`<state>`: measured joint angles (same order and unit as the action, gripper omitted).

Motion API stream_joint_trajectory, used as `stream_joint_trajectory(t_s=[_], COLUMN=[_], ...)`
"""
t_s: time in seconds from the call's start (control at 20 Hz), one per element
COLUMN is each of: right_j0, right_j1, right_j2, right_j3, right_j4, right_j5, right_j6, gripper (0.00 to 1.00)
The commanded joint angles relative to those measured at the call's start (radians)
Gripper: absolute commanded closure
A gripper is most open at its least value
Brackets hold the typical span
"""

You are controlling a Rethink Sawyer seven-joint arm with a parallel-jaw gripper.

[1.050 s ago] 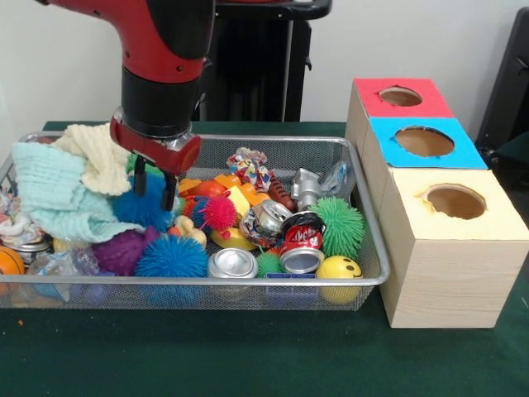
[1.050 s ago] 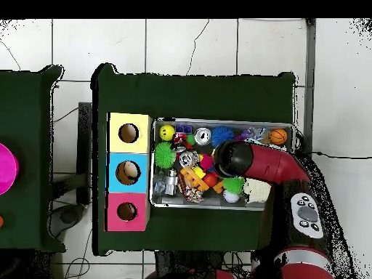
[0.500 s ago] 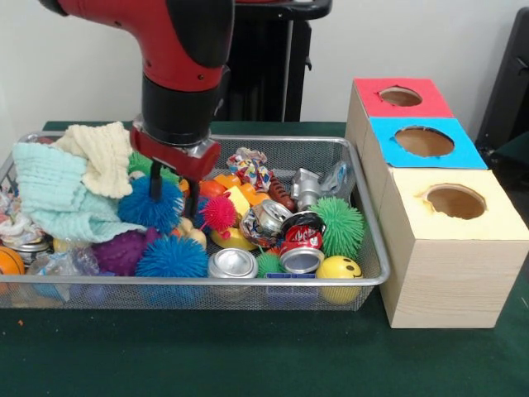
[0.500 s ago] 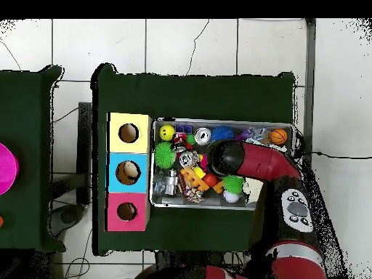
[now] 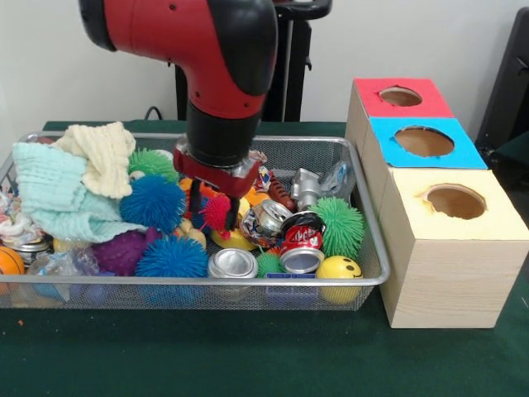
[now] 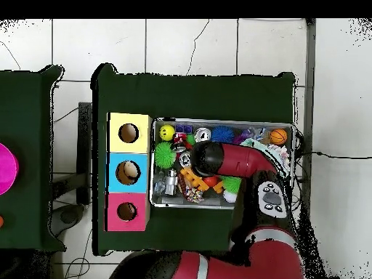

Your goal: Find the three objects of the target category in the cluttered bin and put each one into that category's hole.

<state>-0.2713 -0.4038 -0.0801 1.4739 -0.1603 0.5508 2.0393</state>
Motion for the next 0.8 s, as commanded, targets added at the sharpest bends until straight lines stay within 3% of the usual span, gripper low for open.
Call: stream_joint_trajectory(t_s=[0.05,0.4,0.8], right_j0=[0.007,-0.030,-0.108], right_j1=[0.086,0.137,0.121], right_j2=[0.056,0.072,0.110], right_j3=[-0.014,-0.060,-0.043], right_j4=[0.044,0.032,0.003], right_j5=[-0.053,-0.073,-0.067], right_j6=[0.148,0.095,0.007], gripper=[0.00,0.00,0.00])
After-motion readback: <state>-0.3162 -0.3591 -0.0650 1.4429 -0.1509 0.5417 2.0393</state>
